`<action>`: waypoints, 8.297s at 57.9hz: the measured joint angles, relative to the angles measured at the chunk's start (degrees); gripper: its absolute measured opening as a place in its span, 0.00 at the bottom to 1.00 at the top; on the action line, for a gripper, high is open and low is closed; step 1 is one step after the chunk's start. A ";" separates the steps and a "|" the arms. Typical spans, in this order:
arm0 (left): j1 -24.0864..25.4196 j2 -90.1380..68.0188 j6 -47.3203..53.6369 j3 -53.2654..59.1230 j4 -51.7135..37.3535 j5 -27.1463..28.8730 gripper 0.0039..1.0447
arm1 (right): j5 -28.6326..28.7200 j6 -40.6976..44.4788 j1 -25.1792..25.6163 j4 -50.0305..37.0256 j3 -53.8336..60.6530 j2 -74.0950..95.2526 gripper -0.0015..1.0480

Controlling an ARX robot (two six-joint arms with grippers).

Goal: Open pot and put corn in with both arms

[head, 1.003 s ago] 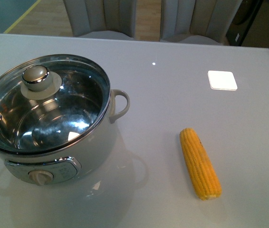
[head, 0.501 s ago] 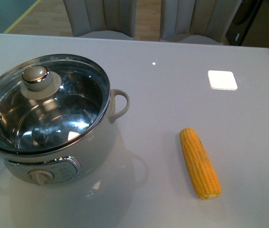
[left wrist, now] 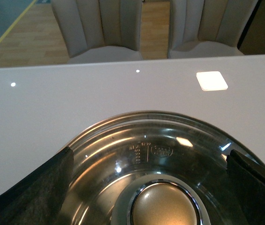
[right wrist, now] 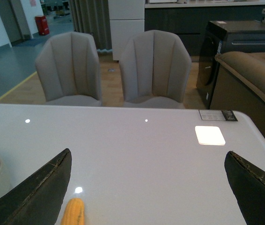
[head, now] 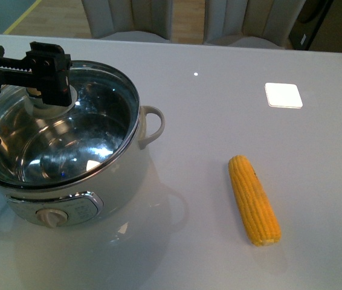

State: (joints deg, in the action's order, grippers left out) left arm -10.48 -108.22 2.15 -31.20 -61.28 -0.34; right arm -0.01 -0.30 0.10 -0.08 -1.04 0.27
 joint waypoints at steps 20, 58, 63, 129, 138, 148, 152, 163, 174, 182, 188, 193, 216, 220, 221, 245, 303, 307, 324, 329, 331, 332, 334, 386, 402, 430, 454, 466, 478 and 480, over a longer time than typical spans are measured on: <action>-0.24 -8.59 0.13 -1.51 -3.96 0.33 0.94 | 0.00 0.00 0.00 0.00 0.00 0.00 0.92; -1.09 -13.57 -1.55 -5.75 -5.84 2.08 0.69 | 0.00 0.00 0.00 0.00 0.00 0.00 0.92; -1.49 -13.66 -1.86 -5.86 -5.86 2.19 0.57 | 0.00 0.00 0.00 0.00 0.00 0.00 0.92; -0.24 -1.84 -4.59 -9.42 7.39 5.14 0.39 | 0.00 0.00 0.00 0.00 0.00 0.00 0.92; 1.20 -0.04 -4.33 -10.27 8.81 4.39 0.39 | 0.00 0.00 0.00 0.00 0.00 0.00 0.92; 5.92 0.98 -3.80 -10.38 8.85 4.17 0.39 | 0.00 0.00 0.00 0.00 0.00 0.00 0.92; 8.52 1.22 -3.58 -10.38 8.66 4.17 0.39 | 0.00 0.00 0.00 0.00 0.00 0.00 0.92; 18.40 1.31 -2.78 -10.40 7.56 3.13 0.39 | 0.00 0.00 0.00 0.00 0.00 0.00 0.92; 28.65 -0.76 -2.12 -11.56 5.75 1.86 0.39 | 0.00 0.00 0.00 0.00 0.00 0.00 0.92; 33.38 -4.96 -2.01 -11.78 3.34 2.03 0.39 | 0.00 0.02 0.00 0.00 0.00 0.00 0.92; 35.41 -8.44 -1.99 -11.78 1.16 2.12 0.39 | 0.00 0.00 0.00 0.00 0.00 0.00 0.92; 36.52 -11.04 -2.01 -11.91 -0.15 2.36 0.39 | 0.00 0.00 0.00 0.00 0.00 0.00 0.92; 37.46 -22.99 -1.27 -14.25 -6.82 1.70 0.39 | 0.00 0.02 0.00 0.00 0.00 0.00 0.92; 37.09 -24.92 -1.33 -14.58 -7.69 1.46 0.39 | 0.00 0.00 0.00 0.00 0.00 0.00 0.92; 36.98 -25.51 -1.36 -14.71 -7.91 1.38 0.39 | 0.00 0.00 0.00 0.00 0.00 0.00 0.92; 36.02 -36.35 -2.25 -20.33 -11.80 0.07 0.39 | 0.00 0.00 0.00 0.00 0.00 0.00 0.92; 34.82 -44.89 -1.51 -22.56 -18.62 0.33 0.74 | 0.00 0.00 0.00 0.00 0.00 0.00 0.92; 34.82 -44.89 -1.51 -22.56 -18.62 0.35 0.83 | 0.00 0.00 0.00 0.00 0.00 0.00 0.92; 35.08 -41.40 -1.49 -19.41 -18.45 1.20 0.94 | 0.00 0.02 0.00 0.00 0.00 0.00 0.92; 36.09 -35.93 -1.49 -17.68 -18.03 1.03 0.94 | 0.00 0.00 0.00 0.00 0.00 0.00 0.92; 36.50 -34.12 -1.49 -17.16 -17.77 0.90 0.94 | 0.00 0.00 0.00 0.00 0.00 0.00 0.92; 36.61 -33.57 -1.49 -16.98 -17.70 0.90 0.94 | 0.00 0.00 0.00 0.00 0.00 0.00 0.92; 37.00 -31.85 -1.49 -16.35 -17.44 0.72 0.94 | 0.00 0.00 0.00 0.00 0.00 0.00 0.92; 34.03 44.22 -6.49 21.64 12.02 -11.39 0.94 | 0.00 0.00 0.00 0.00 0.00 0.00 0.92; 31.43 68.26 -8.96 24.94 36.81 -10.80 0.94 | 0.00 0.00 0.00 0.00 0.00 0.00 0.92; 28.50 78.31 -4.33 30.49 32.74 -17.07 0.65 | 0.00 0.00 0.00 0.00 0.00 0.00 0.92; 18.05 92.26 -2.75 30.51 45.40 -6.73 0.03 | 0.00 0.00 0.00 0.00 0.00 0.00 0.92; 10.80 96.28 -2.64 30.53 49.29 0.22 0.03 | -0.02 0.00 0.00 0.00 0.00 0.00 0.92; 10.62 106.47 -2.62 30.49 60.65 0.35 0.03 | -0.02 0.00 0.00 0.00 0.00 0.00 0.92; 10.62 107.56 -2.62 30.49 61.00 0.35 0.03 | 0.00 0.02 0.00 0.00 0.00 0.00 0.92</action>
State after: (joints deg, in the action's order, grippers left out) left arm 0.14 -0.67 -0.47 -0.71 -0.27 0.01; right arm -0.01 -0.27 0.10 -0.08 -1.04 0.27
